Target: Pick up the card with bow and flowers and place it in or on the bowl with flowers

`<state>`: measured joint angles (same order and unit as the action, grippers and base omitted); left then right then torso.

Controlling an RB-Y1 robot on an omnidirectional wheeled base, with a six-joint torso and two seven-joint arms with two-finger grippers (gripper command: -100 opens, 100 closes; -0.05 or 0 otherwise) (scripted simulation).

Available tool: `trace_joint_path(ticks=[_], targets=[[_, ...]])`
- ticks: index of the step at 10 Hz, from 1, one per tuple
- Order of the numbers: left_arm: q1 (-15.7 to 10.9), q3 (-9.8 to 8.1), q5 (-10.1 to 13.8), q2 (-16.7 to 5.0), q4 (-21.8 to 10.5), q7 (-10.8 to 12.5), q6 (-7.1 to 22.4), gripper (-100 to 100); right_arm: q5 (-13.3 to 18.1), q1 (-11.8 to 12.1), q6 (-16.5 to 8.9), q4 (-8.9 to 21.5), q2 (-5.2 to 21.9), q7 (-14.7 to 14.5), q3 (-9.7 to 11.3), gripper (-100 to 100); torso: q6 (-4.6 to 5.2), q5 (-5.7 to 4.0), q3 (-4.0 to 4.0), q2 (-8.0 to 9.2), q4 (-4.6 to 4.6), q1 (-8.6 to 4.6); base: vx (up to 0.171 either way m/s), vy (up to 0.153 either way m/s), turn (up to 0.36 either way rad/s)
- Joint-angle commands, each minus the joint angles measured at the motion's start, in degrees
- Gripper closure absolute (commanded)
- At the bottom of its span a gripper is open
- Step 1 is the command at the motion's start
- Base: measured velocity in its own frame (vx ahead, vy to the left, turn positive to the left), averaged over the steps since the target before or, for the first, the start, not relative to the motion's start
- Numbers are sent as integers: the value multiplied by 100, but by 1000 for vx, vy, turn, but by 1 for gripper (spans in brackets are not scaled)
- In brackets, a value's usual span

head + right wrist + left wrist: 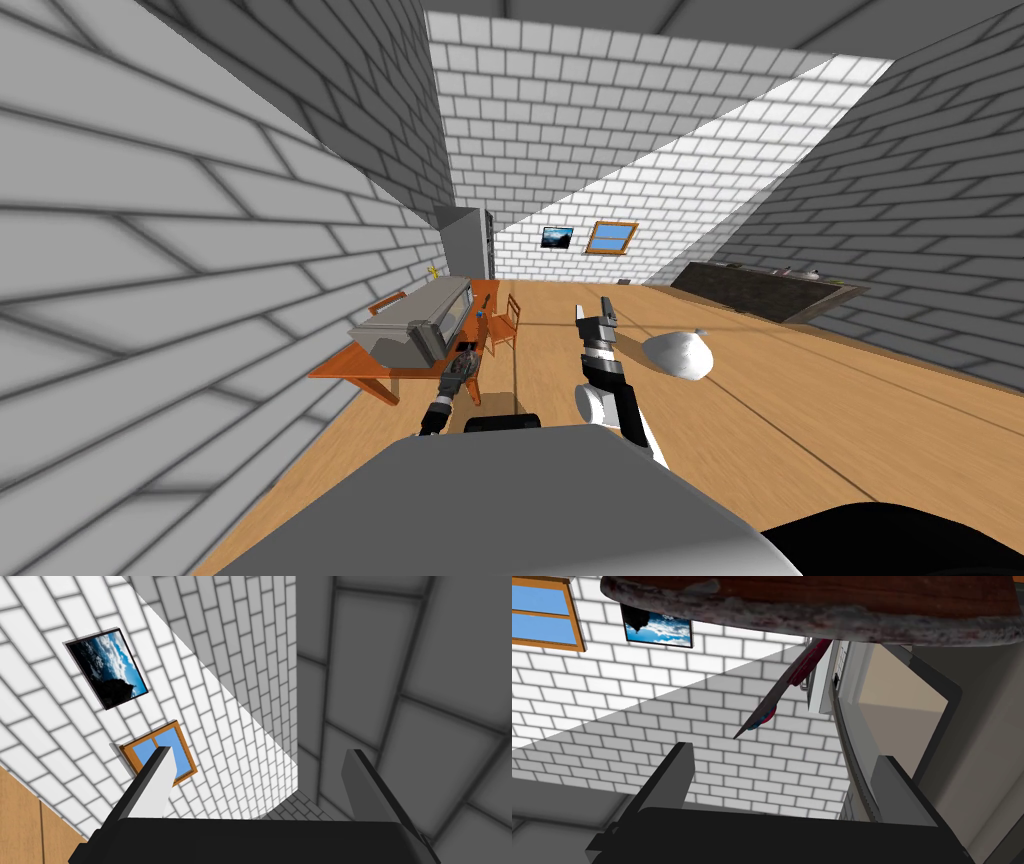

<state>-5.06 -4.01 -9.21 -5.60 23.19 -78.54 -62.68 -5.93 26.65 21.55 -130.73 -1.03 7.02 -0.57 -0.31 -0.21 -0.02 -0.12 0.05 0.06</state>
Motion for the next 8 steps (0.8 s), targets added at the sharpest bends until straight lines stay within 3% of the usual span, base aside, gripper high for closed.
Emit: trace_joint_path(ticks=[1, 2, 3, 4, 6, 8], targets=[[-208, 8, -16, -97, 133, 138, 251, -100, 0, 0, 0, 0, 0, 0, 0, 0, 0, 0, 0, 0, 0, 0, -80, -25, 39], [-335, 15, -28, -164, 178, 230, 406, -100, 0, 0, 0, 0, 0, 0, 0, 0, 0, 0, 3, 6, 1, -2, -114, -65, 31], [-263, 15, -28, -164, 402, 230, 406, -100, 0, -1, 0, 0, -1, 0, 1, 0, -1, -3, 10, 19, 3, -15, -87, -53, 23], [-335, 15, -28, -164, 430, 230, 406, -100, 0, 0, 0, 0, 0, 0, 0, 0, 0, -3, 8, 13, 3, -13, -31, -18, 0], [-335, 15, -28, -164, 178, 230, 406, -100, 0, 1, 0, 0, 0, 0, 0, 0, -1, 1, -9, -16, -4, 5, 5, 3, 0], [-588, 29, -53, -299, 268, 416, 691, -100, 0, 0, 0, 0, 0, 0, 0, 0, -1, 1, -7, -11, -4, 4, -65, -30, 34]])
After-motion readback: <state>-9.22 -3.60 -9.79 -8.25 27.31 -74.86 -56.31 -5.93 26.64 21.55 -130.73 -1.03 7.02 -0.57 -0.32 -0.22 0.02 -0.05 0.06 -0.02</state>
